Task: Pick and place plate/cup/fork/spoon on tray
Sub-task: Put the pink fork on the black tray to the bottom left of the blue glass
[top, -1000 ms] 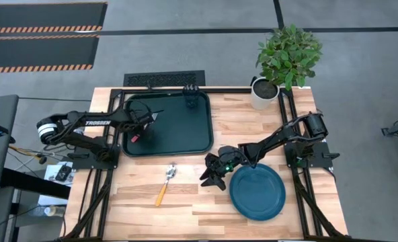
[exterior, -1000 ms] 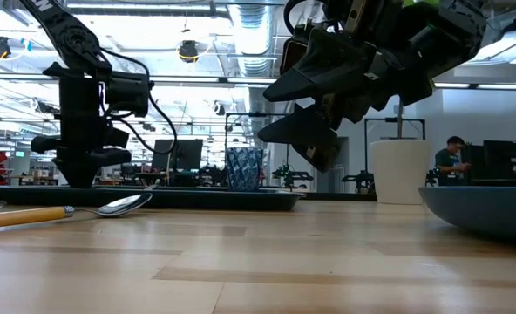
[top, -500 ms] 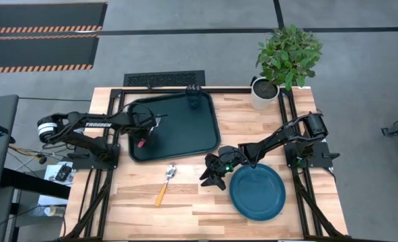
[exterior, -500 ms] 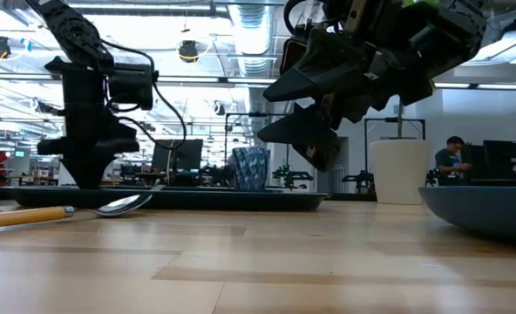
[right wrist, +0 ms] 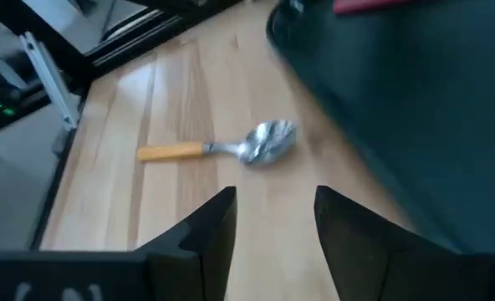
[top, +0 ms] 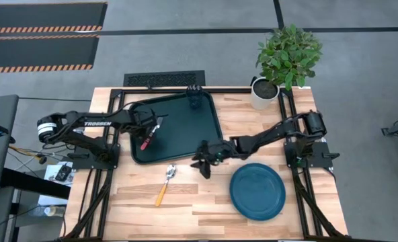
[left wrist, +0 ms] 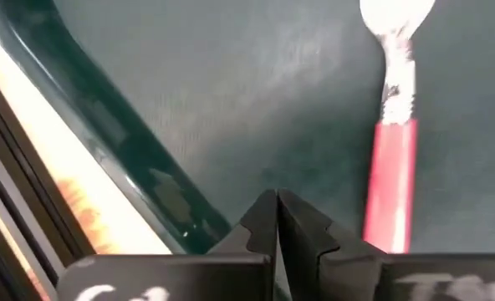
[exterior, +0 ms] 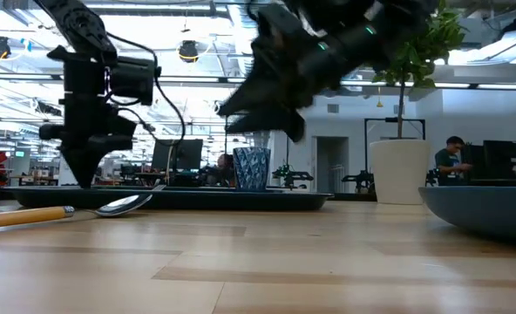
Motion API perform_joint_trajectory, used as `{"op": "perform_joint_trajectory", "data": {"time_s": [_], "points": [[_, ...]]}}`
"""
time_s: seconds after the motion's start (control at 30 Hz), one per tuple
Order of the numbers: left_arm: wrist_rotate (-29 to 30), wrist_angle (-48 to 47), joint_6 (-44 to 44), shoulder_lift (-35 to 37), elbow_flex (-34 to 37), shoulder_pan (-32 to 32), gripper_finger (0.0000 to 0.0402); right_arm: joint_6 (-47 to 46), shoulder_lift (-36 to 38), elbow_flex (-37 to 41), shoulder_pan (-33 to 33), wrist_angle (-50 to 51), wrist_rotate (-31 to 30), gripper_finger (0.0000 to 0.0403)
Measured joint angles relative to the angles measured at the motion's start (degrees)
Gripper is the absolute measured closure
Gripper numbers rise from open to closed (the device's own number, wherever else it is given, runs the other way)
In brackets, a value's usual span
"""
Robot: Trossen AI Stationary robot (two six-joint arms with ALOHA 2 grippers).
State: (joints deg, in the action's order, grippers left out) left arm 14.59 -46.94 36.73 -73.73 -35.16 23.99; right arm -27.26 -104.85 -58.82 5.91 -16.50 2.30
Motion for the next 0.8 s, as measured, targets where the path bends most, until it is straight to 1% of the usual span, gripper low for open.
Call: {"op": "perform_joint_trajectory", "data": {"time_s": [0.1, 0.17, 0.3, 0.43, 0.57, 0.63, 0.73, 0.8], "points": [[-0.01, 1.16, -0.21, 0.00, 2.01, 0.93, 0.0401, 4.50, -0.41, -5.20, -0.97, 5.50, 0.00, 0.0235], [-0.29, 2.14, -0.28, 0.00, 3.11, 1.70, 0.0401, 5.81, -0.45, -6.95, -1.56, 6.13, -0.03, 0.0245], [-0.82, 4.62, -1.63, 0.14, 5.27, 3.66, 0.0401, 6.22, -0.45, -7.58, -2.61, 6.41, -1.47, 0.0266], [1.38, 5.17, -3.29, 0.16, 5.99, 6.76, 0.0401, 6.35, -0.82, -7.57, -3.36, 6.11, -4.24, 0.0286], [1.53, 7.50, -4.52, 0.00, 6.08, 10.27, 0.0401, 6.42, -2.79, -8.43, -4.36, 6.63, -4.61, 0.0303], [3.60, 9.60, -4.79, -0.25, 6.10, 11.77, 0.0401, 6.87, -4.70, -10.26, -4.66, 4.79, -4.54, 0.0308], [7.32, 11.36, -4.82, -0.32, 6.21, 13.77, 0.0401, 6.97, -7.50, -11.96, -5.33, 6.19, -3.72, 0.0313], [7.85, 12.29, -5.17, -0.02, 6.10, 14.91, 0.0401, 6.99, -9.73, -13.06, -5.37, 5.95, -3.65, 0.0316]]}}
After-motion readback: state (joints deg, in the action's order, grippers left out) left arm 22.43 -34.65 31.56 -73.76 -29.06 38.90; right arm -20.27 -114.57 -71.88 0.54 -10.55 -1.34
